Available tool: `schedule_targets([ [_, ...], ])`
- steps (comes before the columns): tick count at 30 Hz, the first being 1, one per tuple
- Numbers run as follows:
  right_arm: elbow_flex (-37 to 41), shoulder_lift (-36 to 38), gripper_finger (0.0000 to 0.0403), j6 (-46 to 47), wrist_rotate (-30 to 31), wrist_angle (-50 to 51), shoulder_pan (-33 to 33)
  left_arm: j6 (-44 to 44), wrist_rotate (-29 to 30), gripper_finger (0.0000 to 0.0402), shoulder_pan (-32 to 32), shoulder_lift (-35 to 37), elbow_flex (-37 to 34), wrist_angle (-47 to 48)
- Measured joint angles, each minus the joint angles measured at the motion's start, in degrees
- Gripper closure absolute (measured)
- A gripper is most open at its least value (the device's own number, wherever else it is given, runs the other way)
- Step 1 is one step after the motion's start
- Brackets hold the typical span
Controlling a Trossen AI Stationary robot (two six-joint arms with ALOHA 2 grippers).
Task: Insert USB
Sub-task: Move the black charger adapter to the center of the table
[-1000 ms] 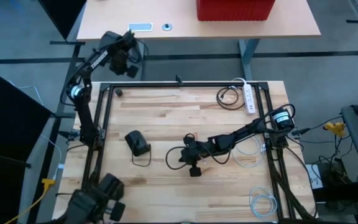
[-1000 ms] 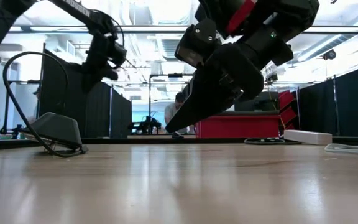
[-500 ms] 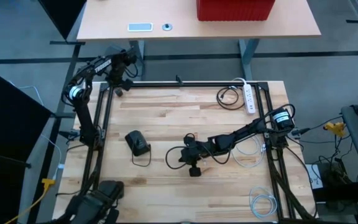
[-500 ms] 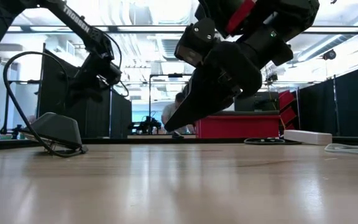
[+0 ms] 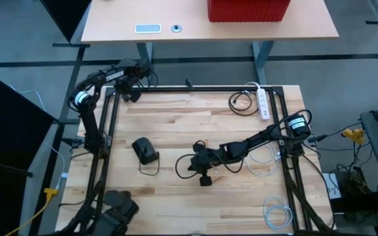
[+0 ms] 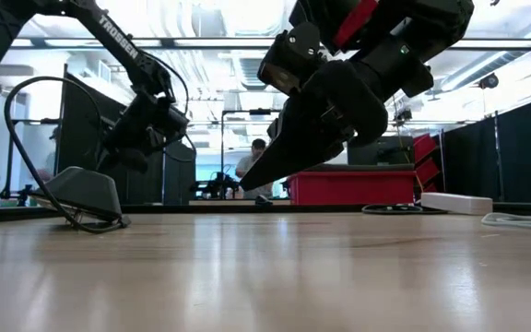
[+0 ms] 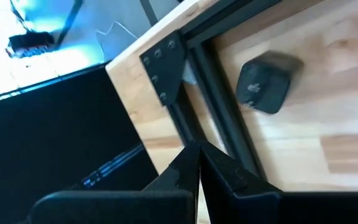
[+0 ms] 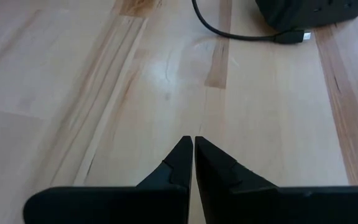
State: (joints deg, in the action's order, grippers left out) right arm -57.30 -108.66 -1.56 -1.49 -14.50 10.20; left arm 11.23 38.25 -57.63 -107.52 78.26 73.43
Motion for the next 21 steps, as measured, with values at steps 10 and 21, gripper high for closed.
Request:
schedule_targets([
  [10, -0.02, 0.0, 0.04, -0.02, 0.0, -0.81, 0.0, 0.93, 7.27, 0.0401, 2.09, -0.88, -3.49, -1.7],
  [21, -0.02, 0.0, 0.04, -0.18, 0.02, -0.88, 0.0, -2.75, 7.32, 0.0402, 3.38, -1.48, -4.65, -6.06],
])
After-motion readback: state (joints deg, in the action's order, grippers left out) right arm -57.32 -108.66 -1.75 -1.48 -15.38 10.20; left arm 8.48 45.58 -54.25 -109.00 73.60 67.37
